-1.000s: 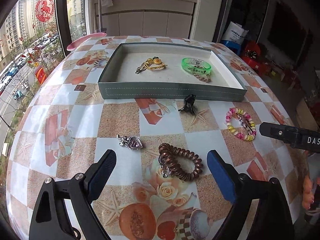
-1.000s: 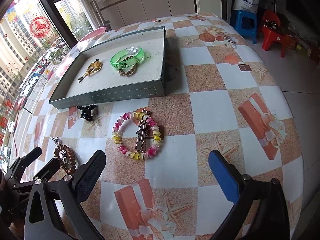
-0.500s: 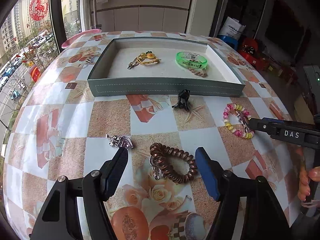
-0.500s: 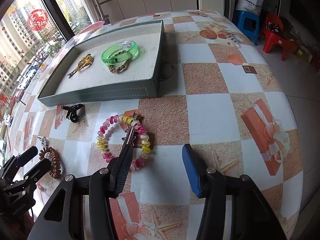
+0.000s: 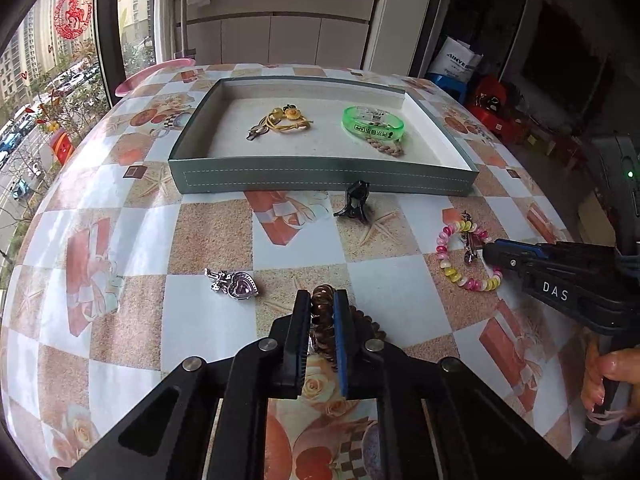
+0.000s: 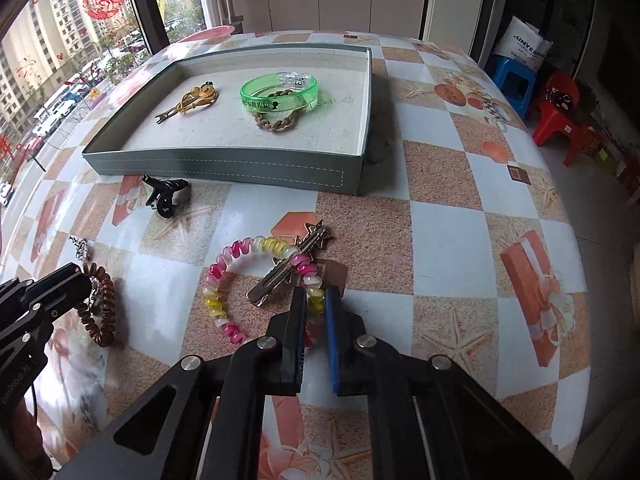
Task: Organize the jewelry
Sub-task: 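Grasp the brown coiled hair tie with the left tool while the right tool grasps the beaded bracelet, then carry the hair tie with the left tool while the right tool carries the bracelet into the tray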
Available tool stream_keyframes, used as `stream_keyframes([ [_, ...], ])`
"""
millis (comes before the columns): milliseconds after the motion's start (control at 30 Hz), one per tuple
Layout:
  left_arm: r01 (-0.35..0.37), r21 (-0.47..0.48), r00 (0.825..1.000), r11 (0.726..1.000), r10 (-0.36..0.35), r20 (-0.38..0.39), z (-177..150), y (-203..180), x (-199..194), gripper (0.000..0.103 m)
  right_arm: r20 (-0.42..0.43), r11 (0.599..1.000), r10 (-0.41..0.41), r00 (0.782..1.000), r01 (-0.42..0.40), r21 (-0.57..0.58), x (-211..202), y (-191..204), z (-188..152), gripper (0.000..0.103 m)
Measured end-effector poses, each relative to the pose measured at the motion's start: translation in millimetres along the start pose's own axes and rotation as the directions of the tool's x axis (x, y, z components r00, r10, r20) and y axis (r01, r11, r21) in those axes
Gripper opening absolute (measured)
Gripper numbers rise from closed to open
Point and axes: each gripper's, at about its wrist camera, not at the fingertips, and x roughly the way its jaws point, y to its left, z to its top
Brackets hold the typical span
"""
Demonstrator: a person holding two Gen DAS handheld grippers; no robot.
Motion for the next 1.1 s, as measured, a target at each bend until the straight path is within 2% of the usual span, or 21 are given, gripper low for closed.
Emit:
stream_keyframes([
  [300, 0.079, -0.019, 0.994, 0.997, -0.078, 0.070, 1, 14, -34, 0.024, 0.084, 0.998, 0.050, 0.995, -0.054, 0.039, -36, -3, 3, 0.010],
  [533, 0.109, -0.066, 0.988, 0.992, -0.101, 0.120, 13, 36, -62, 0.024, 0.112, 0.992, 0.097, 0.989, -0.104, 0.064, -54, -3, 7, 0.010],
  [833, 0.112, -0.055, 0.976, 0.992, -0.100, 0.192, 51, 42, -84, 0.024, 0.137, 0.988, 0.130, 0.982, -0.140, 0.066, -68, 1, 24, 0.010],
  [1100, 0.121, -0.055, 0.968, 0.991, -0.106, 0.229, 98, 44, -77, 0.024, 0.146, 0.986, 0.139, 0.980, -0.150, 0.067, -63, 3, 63, 0.010],
])
